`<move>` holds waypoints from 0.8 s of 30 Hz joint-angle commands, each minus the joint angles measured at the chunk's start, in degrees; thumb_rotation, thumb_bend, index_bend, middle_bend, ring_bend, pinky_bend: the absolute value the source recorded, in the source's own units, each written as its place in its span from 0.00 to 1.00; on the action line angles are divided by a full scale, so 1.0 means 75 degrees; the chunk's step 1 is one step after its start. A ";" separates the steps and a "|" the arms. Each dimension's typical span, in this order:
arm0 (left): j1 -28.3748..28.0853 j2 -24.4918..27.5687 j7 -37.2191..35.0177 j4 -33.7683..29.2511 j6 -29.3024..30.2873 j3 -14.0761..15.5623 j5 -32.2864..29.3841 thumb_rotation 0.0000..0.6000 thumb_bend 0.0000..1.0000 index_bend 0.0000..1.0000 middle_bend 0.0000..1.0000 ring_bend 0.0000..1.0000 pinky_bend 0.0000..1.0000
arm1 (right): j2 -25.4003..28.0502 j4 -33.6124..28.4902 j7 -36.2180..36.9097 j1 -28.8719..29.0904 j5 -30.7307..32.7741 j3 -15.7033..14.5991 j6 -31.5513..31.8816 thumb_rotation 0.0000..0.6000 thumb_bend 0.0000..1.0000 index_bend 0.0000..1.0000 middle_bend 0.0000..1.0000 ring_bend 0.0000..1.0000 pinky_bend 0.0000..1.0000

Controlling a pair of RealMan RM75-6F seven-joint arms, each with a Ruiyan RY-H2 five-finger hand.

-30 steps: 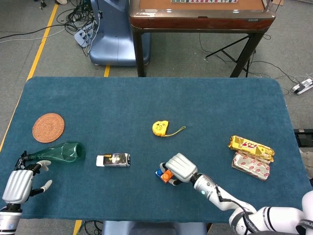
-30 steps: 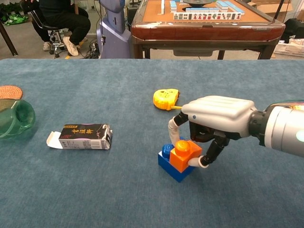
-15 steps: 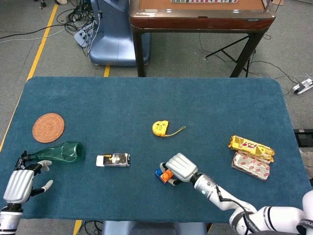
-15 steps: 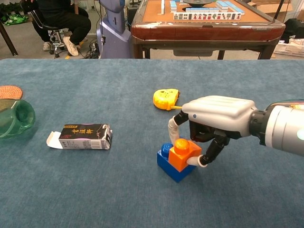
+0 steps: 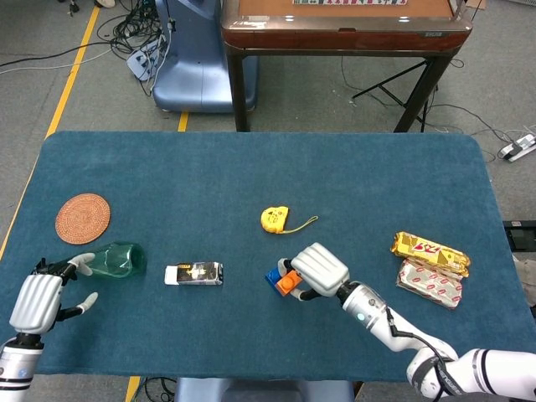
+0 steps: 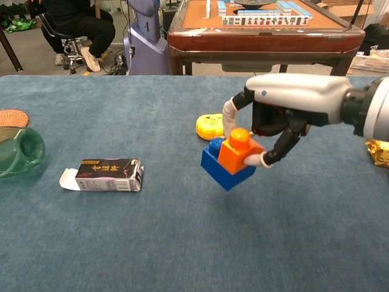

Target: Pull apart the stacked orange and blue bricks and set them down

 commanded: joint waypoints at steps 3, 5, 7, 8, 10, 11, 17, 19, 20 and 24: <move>-0.0429 0.0218 0.0189 -0.0565 -0.0257 -0.0306 0.0089 1.00 0.23 0.29 0.46 0.50 0.74 | 0.0552 -0.0462 0.0016 -0.0026 0.0030 0.0313 0.0319 1.00 0.52 0.68 1.00 1.00 1.00; -0.0642 0.0284 0.0263 -0.0793 -0.0473 -0.0447 0.0012 1.00 0.23 0.29 0.55 0.57 0.79 | 0.0769 -0.0600 0.0062 -0.0032 0.0041 0.0444 0.0428 1.00 0.52 0.69 1.00 1.00 1.00; -0.0870 0.0350 0.0303 -0.1057 -0.0739 -0.0596 -0.0121 1.00 0.23 0.29 0.62 0.64 0.86 | 0.0993 -0.0727 0.0066 -0.0028 0.0052 0.0568 0.0515 1.00 0.52 0.69 1.00 1.00 1.00; -0.0956 0.0376 0.0323 -0.1155 -0.0836 -0.0656 -0.0183 1.00 0.23 0.29 0.67 0.68 0.89 | 0.1078 -0.0780 0.0062 -0.0022 0.0065 0.0612 0.0535 1.00 0.52 0.69 1.00 1.00 1.00; -0.1200 0.0407 0.0369 -0.1408 -0.1051 -0.0828 -0.0274 1.00 0.23 0.29 0.74 0.73 0.93 | 0.1301 -0.0920 0.0041 -0.0005 0.0078 0.0757 0.0624 1.00 0.52 0.69 1.00 1.00 1.00; -0.1295 0.0415 0.0391 -0.1516 -0.1122 -0.0904 -0.0314 1.00 0.22 0.30 0.78 0.75 0.95 | 0.1394 -0.0983 0.0034 0.0006 0.0089 0.0815 0.0649 1.00 0.52 0.69 1.00 1.00 1.00; -0.1939 0.0543 0.0582 -0.2458 -0.1905 -0.1318 -0.0946 1.00 0.14 0.31 0.97 0.92 1.00 | 0.1965 -0.1401 -0.0049 0.0153 0.0305 0.1221 0.0688 1.00 0.52 0.70 1.00 1.00 1.00; -0.2219 0.0693 0.0676 -0.2866 -0.2404 -0.1457 -0.1421 1.00 0.11 0.28 1.00 0.96 1.00 | 0.2096 -0.1493 -0.0109 0.0224 0.0435 0.1330 0.0658 1.00 0.53 0.70 1.00 1.00 1.00; -0.2332 0.0715 0.0718 -0.3000 -0.2553 -0.1532 -0.1626 1.00 0.09 0.26 1.00 0.98 1.00 | 0.2136 -0.1520 -0.0132 0.0255 0.0498 0.1367 0.0640 1.00 0.53 0.70 1.00 1.00 1.00; -0.2769 0.0532 0.0846 -0.3376 -0.2850 -0.1905 -0.2525 1.00 0.04 0.23 1.00 1.00 1.00 | 0.2145 -0.1495 -0.0172 0.0385 0.0729 0.1473 0.0600 1.00 0.53 0.70 1.00 1.00 1.00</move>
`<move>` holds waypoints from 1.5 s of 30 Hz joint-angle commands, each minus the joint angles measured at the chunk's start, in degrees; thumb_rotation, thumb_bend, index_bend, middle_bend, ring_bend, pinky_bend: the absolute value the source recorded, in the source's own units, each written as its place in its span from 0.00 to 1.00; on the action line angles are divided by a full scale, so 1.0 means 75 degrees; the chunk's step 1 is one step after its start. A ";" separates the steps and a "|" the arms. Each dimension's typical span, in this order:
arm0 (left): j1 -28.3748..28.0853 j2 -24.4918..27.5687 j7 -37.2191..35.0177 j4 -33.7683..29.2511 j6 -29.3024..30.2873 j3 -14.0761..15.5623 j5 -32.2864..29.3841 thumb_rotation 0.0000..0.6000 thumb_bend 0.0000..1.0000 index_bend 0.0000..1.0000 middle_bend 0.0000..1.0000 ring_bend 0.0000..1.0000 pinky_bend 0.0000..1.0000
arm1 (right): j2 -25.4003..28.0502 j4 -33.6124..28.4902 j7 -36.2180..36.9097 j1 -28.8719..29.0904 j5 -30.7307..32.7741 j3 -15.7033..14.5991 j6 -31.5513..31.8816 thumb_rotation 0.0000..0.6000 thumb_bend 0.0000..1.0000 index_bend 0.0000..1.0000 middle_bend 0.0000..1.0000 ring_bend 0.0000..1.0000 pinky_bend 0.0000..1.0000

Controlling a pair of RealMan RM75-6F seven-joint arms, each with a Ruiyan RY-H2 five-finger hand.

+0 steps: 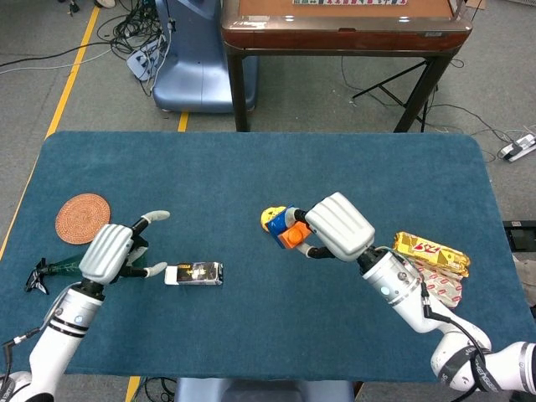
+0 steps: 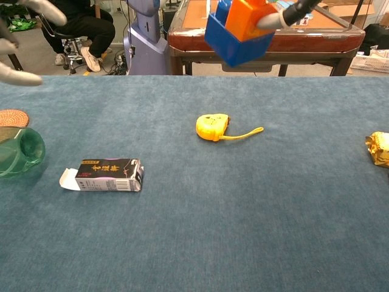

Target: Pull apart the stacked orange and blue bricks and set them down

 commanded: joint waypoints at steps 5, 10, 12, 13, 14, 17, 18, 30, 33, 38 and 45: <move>-0.0919 -0.0391 0.0231 -0.0653 -0.0569 -0.0761 -0.1992 1.00 0.02 0.19 1.00 1.00 1.00 | -0.0285 0.0249 0.0011 0.0181 0.0244 0.0086 0.0051 1.00 0.53 0.70 1.00 1.00 1.00; -0.1418 -0.0412 0.0282 -0.0810 -0.1001 -0.0991 -0.3153 1.00 0.00 0.15 1.00 1.00 1.00 | -0.0766 0.0596 -0.0095 0.0302 0.0386 0.0068 0.0194 1.00 0.53 0.70 1.00 1.00 1.00; -0.1559 -0.0513 0.0262 -0.0805 -0.0997 -0.1052 -0.3490 1.00 0.00 0.15 1.00 1.00 1.00 | -0.1016 0.0756 -0.0097 0.0353 0.0462 0.0084 0.0281 1.00 0.53 0.70 1.00 1.00 1.00; -0.1608 -0.0579 0.0238 -0.0799 -0.0961 -0.1082 -0.3624 1.00 0.00 0.15 1.00 1.00 1.00 | -0.1133 0.0823 -0.0091 0.0372 0.0490 0.0093 0.0329 1.00 0.53 0.70 1.00 1.00 1.00; -0.1650 -0.0656 0.0202 -0.0785 -0.0916 -0.1109 -0.3724 1.00 0.00 0.15 1.00 1.00 1.00 | -0.1258 0.0896 -0.0086 0.0393 0.0515 0.0099 0.0376 1.00 0.53 0.70 1.00 1.00 1.00; -0.1749 -0.0945 0.0099 -0.0685 -0.0709 -0.1159 -0.4018 1.00 0.00 0.13 1.00 1.00 1.00 | -0.1669 0.1173 -0.0199 0.0475 0.0565 0.0081 0.0517 1.00 0.54 0.71 1.00 1.00 1.00; -0.1795 -0.1061 0.0155 -0.0638 -0.0580 -0.1159 -0.4126 1.00 0.00 0.11 1.00 1.00 1.00 | -0.1828 0.1267 -0.0263 0.0504 0.0580 0.0065 0.0570 1.00 0.54 0.71 1.00 1.00 1.00; -0.2026 -0.1723 0.0308 -0.0372 -0.0008 -0.1142 -0.4748 1.00 0.00 0.07 1.00 1.00 1.00 | -0.3357 0.2084 -0.0191 0.0687 0.0847 0.0189 0.1129 1.00 0.57 0.71 1.00 1.00 1.00; -0.2025 -0.1799 0.0282 -0.0326 0.0031 -0.1114 -0.4749 1.00 0.00 0.06 1.00 1.00 1.00 | -0.3594 0.2231 -0.0044 0.0703 0.0883 0.0238 0.1193 1.00 0.57 0.72 1.00 1.00 1.00; -0.2030 -0.1908 0.0246 -0.0300 0.0086 -0.1091 -0.4730 1.00 0.00 0.04 1.00 1.00 1.00 | -0.3938 0.2511 0.0127 0.0745 0.0897 0.0323 0.1286 1.00 0.57 0.72 1.00 1.00 1.00; -0.2086 -0.2107 0.0279 -0.0296 0.0280 -0.1166 -0.4797 1.00 0.00 0.00 1.00 1.00 1.00 | -0.4265 0.2725 0.0326 0.0805 0.0925 0.0446 0.1337 1.00 0.57 0.72 1.00 1.00 1.00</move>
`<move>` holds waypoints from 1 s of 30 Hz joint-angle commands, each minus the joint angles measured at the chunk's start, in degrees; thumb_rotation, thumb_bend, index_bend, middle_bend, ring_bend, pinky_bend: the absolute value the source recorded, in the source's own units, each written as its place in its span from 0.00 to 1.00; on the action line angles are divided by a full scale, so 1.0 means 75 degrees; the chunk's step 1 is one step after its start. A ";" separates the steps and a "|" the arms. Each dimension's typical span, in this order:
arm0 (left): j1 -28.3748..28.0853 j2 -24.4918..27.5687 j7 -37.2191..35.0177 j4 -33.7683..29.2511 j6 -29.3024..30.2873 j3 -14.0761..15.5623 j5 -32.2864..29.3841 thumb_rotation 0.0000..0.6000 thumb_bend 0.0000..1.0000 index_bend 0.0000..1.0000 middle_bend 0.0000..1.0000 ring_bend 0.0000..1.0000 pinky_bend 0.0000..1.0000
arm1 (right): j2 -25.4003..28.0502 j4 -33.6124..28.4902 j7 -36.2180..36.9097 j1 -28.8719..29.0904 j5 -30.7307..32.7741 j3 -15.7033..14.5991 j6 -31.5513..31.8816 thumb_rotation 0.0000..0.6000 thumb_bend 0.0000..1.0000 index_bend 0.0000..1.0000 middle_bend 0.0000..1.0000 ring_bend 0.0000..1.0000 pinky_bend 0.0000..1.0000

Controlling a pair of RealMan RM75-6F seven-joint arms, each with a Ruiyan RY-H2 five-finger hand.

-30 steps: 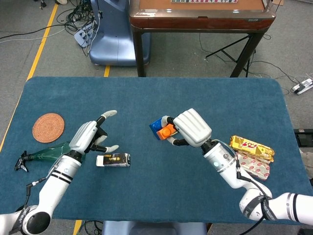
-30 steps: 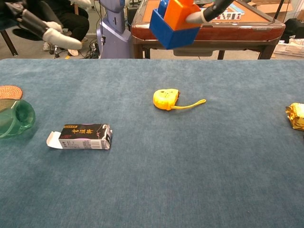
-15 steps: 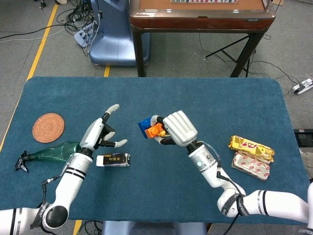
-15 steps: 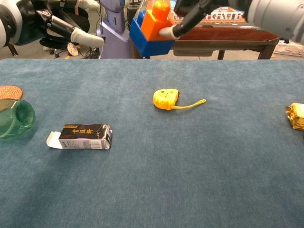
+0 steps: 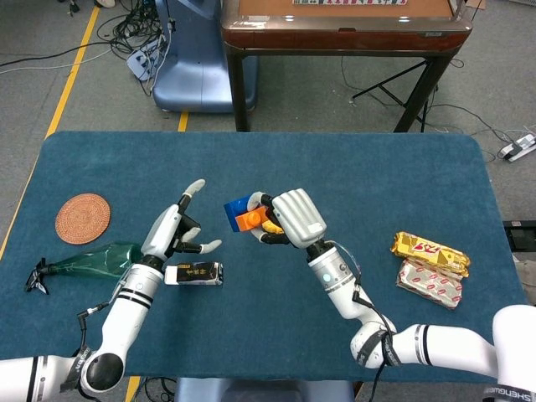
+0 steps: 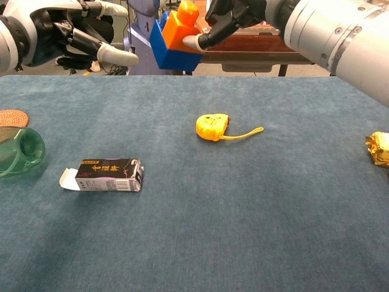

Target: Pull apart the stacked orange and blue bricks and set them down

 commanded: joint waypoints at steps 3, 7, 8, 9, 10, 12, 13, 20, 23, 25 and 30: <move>-0.0052 -0.0234 0.0015 0.0011 0.0264 -0.0133 -0.0139 1.00 0.00 0.00 1.00 1.00 1.00 | -0.0252 0.0151 0.0063 0.0056 0.0054 0.0090 0.0062 1.00 0.57 0.72 1.00 1.00 1.00; -0.0110 -0.0402 0.0093 -0.0015 0.0443 -0.0244 -0.0352 1.00 0.00 0.00 1.00 1.00 1.00 | -0.0530 0.0315 0.0085 0.0104 0.0147 0.0186 0.0148 1.00 0.57 0.72 1.00 1.00 1.00; -0.0120 -0.0425 0.0099 -0.0027 0.0463 -0.0276 -0.0420 1.00 0.00 0.00 1.00 1.00 1.00 | -0.0601 0.0361 0.0089 0.0117 0.0162 0.0214 0.0179 1.00 0.57 0.72 1.00 1.00 1.00; -0.0130 -0.0440 0.0099 -0.0041 0.0471 -0.0310 -0.0490 1.00 0.00 0.00 1.00 1.00 1.00 | -0.0675 0.0405 0.0098 0.0131 0.0177 0.0242 0.0210 1.00 0.57 0.72 1.00 1.00 1.00; -0.0139 -0.0451 0.0090 -0.0061 0.0464 -0.0354 -0.0587 1.00 0.00 0.00 1.00 1.00 1.00 | -0.0777 0.0464 0.0120 0.0149 0.0203 0.0287 0.0253 1.00 0.57 0.72 1.00 1.00 1.00; -0.0147 -0.0442 0.0044 -0.0101 0.0409 -0.0433 -0.0764 1.00 0.00 0.00 1.00 1.00 1.00 | -0.0958 0.0577 0.0161 0.0185 0.0232 0.0359 0.0324 1.00 0.57 0.72 1.00 1.00 1.00; -0.0147 -0.0427 0.0019 -0.0117 0.0367 -0.0461 -0.0842 1.00 0.00 0.00 1.00 1.00 1.00 | -0.1029 0.0626 0.0177 0.0201 0.0242 0.0385 0.0347 1.00 0.58 0.72 1.00 1.00 1.00; -0.0111 -0.0205 -0.0219 -0.0128 -0.0084 -0.0545 -0.1090 1.00 0.00 0.00 1.00 1.00 1.00 | -0.1287 0.0605 0.0211 0.0317 0.0626 0.0642 0.0213 1.00 0.58 0.72 1.00 1.00 1.00; -0.0122 -0.0139 -0.0273 -0.0103 -0.0205 -0.0568 -0.1180 1.00 0.00 0.00 1.00 1.00 1.00 | -0.1225 0.0370 0.0084 0.0379 0.1123 0.0831 -0.0014 1.00 0.58 0.72 1.00 1.00 1.00; -0.0131 -0.0095 -0.0310 -0.0096 -0.0287 -0.0582 -0.1242 1.00 0.00 0.00 1.00 1.00 1.00 | -0.1147 0.0168 -0.0010 0.0420 0.1553 0.0973 -0.0188 1.00 0.58 0.72 1.00 1.00 1.00; -0.0182 -0.0041 -0.0352 -0.0076 -0.0401 -0.0605 -0.1372 1.00 0.00 0.00 1.00 1.00 1.00 | -0.1004 -0.0157 -0.0237 0.0536 0.2412 0.1238 -0.0388 1.00 0.59 0.72 1.00 1.00 1.00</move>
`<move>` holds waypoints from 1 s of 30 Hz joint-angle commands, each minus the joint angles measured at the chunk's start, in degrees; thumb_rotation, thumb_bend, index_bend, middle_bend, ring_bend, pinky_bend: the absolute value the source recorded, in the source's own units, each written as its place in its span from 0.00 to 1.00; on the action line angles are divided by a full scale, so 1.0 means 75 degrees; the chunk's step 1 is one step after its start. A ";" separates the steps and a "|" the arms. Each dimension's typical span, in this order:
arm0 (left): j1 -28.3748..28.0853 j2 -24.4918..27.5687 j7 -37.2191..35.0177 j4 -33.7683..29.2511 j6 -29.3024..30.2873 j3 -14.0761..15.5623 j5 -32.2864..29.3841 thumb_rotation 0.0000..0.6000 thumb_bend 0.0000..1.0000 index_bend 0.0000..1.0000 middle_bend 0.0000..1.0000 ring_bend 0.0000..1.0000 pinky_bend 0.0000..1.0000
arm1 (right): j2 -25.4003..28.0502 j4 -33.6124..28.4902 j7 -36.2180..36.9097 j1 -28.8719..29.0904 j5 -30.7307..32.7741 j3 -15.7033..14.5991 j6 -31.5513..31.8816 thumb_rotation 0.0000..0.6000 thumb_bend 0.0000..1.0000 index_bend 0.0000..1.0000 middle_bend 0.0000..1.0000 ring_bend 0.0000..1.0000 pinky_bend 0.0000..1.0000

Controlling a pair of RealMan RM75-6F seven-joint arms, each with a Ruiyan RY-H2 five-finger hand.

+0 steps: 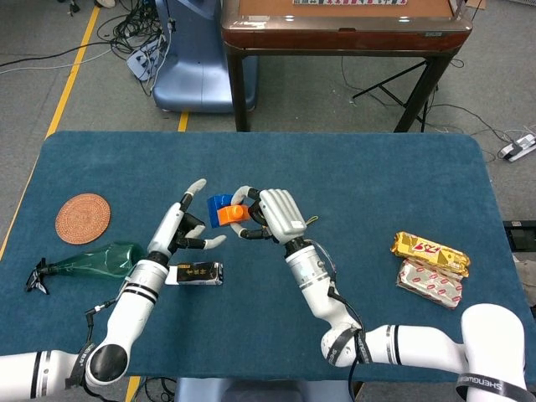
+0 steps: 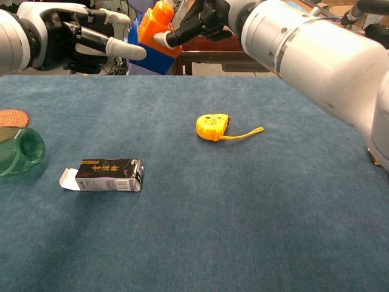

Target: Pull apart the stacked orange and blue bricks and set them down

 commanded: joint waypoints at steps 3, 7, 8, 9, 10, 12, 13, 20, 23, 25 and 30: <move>-0.0084 0.0021 0.0028 0.0039 -0.0074 0.0009 -0.0142 1.00 0.00 0.00 1.00 1.00 1.00 | 0.0171 -0.0403 -0.0214 0.0161 0.0883 0.0317 -0.0252 1.00 0.59 0.72 1.00 1.00 1.00; -0.0174 0.0008 0.0094 0.0094 -0.0098 0.0028 -0.0292 1.00 0.00 0.00 1.00 1.00 1.00 | 0.0274 -0.0554 -0.0152 0.0213 0.1242 0.0400 -0.0393 1.00 0.60 0.72 1.00 1.00 1.00; -0.0193 -0.0001 0.0103 0.0110 -0.0101 0.0030 -0.0323 1.00 0.00 0.00 1.00 1.00 1.00 | 0.0295 -0.0577 -0.0133 0.0223 0.1301 0.0415 -0.0414 1.00 0.60 0.72 1.00 1.00 1.00; -0.0211 -0.0008 0.0108 0.0122 -0.0108 0.0032 -0.0351 1.00 0.00 0.00 1.00 1.00 1.00 | 0.0312 -0.0595 -0.0115 0.0234 0.1349 0.0424 -0.0433 1.00 0.60 0.72 1.00 1.00 1.00; -0.0232 -0.0015 0.0112 0.0131 -0.0128 0.0038 -0.0386 1.00 0.00 0.00 1.00 1.00 1.00 | 0.0333 -0.0615 -0.0089 0.0247 0.1403 0.0431 -0.0453 1.00 0.60 0.72 1.00 1.00 1.00; -0.0265 -0.0029 0.0116 0.0144 -0.0138 0.0044 -0.0424 1.00 0.00 0.00 1.00 1.00 1.00 | 0.0362 -0.0640 -0.0045 0.0269 0.1482 0.0436 -0.0481 1.00 0.60 0.72 1.00 1.00 1.00; -0.0279 -0.0039 0.0122 0.0151 -0.0130 0.0046 -0.0430 1.00 0.00 0.00 1.00 1.00 1.00 | 0.0372 -0.0649 -0.0025 0.0278 0.1510 0.0435 -0.0491 1.00 0.60 0.72 1.00 1.00 1.00; -0.0348 -0.0141 0.0129 0.0209 0.0038 0.0032 -0.0445 1.00 0.00 0.03 1.00 1.00 1.00 | 0.0441 -0.0718 0.0154 0.0330 0.1661 0.0422 -0.0565 1.00 0.60 0.72 1.00 1.00 1.00; -0.0361 -0.0195 0.0168 0.0253 0.0161 0.0051 -0.0425 1.00 0.00 0.08 1.00 1.00 1.00 | 0.0496 -0.0767 0.0221 0.0336 0.1702 0.0412 -0.0586 1.00 0.60 0.72 1.00 1.00 1.00; -0.0354 -0.0213 0.0170 0.0290 0.0198 0.0064 -0.0427 1.00 0.00 0.11 1.00 1.00 1.00 | 0.0543 -0.0805 0.0252 0.0336 0.1712 0.0395 -0.0591 1.00 0.60 0.72 1.00 1.00 1.00; -0.0306 -0.0177 0.0140 0.0375 0.0121 0.0114 -0.0436 1.00 0.00 0.17 1.00 1.00 1.00 | 0.0638 -0.0888 0.0322 0.0326 0.1718 0.0349 -0.0580 1.00 0.60 0.72 1.00 1.00 1.00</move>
